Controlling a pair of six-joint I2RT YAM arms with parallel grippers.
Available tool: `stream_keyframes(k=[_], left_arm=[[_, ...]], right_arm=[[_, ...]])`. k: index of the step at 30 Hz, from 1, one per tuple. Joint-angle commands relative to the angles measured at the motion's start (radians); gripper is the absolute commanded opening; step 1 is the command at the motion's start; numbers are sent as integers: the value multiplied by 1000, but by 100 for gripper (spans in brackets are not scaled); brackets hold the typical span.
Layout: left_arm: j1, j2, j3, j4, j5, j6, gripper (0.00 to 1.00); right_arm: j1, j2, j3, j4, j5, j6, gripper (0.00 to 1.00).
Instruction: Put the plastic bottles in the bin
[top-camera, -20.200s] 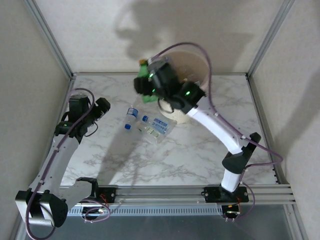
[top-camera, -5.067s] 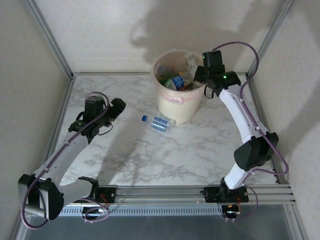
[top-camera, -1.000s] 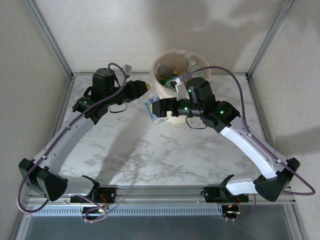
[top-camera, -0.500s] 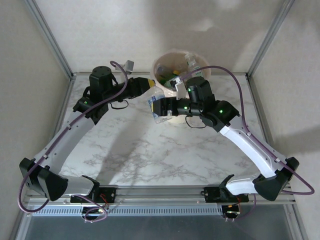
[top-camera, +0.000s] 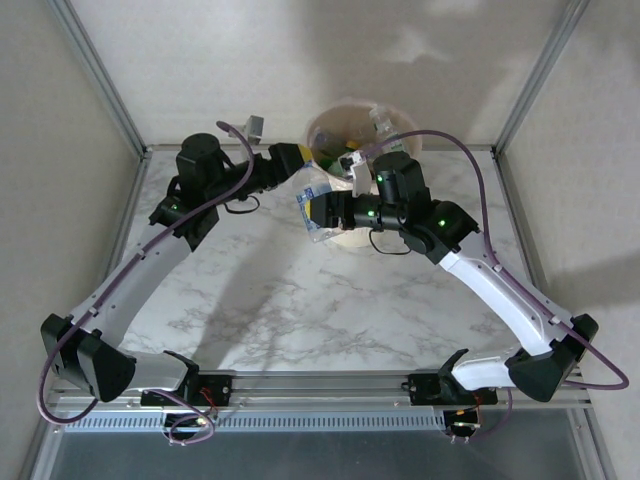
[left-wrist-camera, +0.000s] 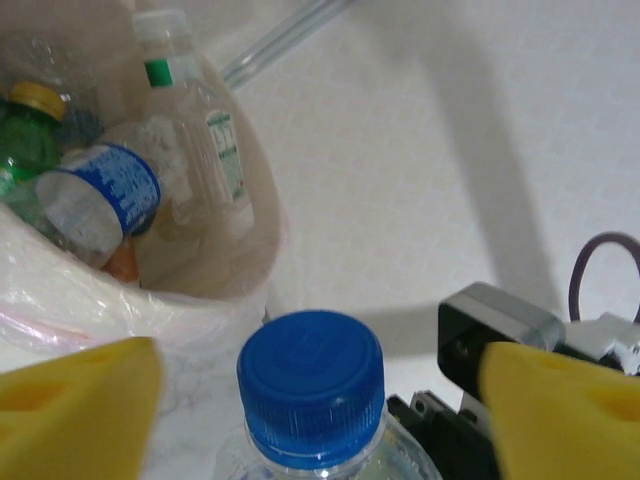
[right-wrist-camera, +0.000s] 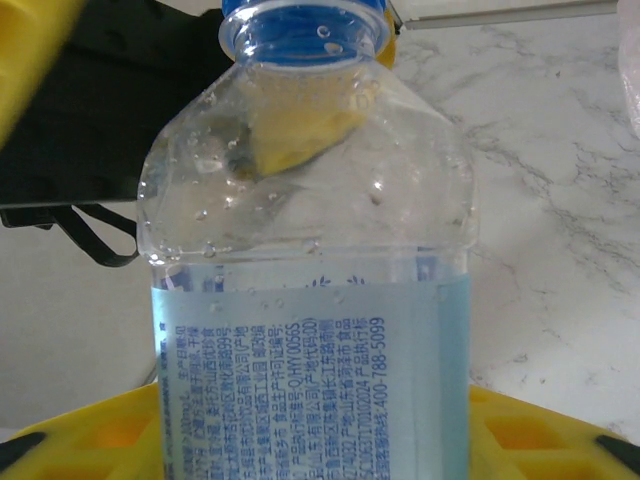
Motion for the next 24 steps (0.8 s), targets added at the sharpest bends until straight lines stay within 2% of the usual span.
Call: stream_keyframes(k=[1,5,8,11,13,16,21,24], left_arm=[[7,-30,27,53,-100,-20,100],[9,-47,94,-81,-285,57,100],[19,-98,89,-109,-413,76,100],[20,-150,82,-155,-556,105,99],[23,-169,77,-195,-610,113,100],[30,-180,53,-236,-618,107,100],[38,-211,-23,-253,-620,80,100],[49,-230,-53,-265,-628,81,99]], right_arm=[[-6,-35,20,23,32,10,43],[-6,-57,52,0,125,26,41],[-6,-52,121,-14,217,39,41],[-29,10,269,-66,337,73,41],[-57,70,366,-88,374,127,41],[-120,143,439,-43,360,229,41],[-137,281,548,-26,434,339,40],[-160,357,592,-28,415,364,40]])
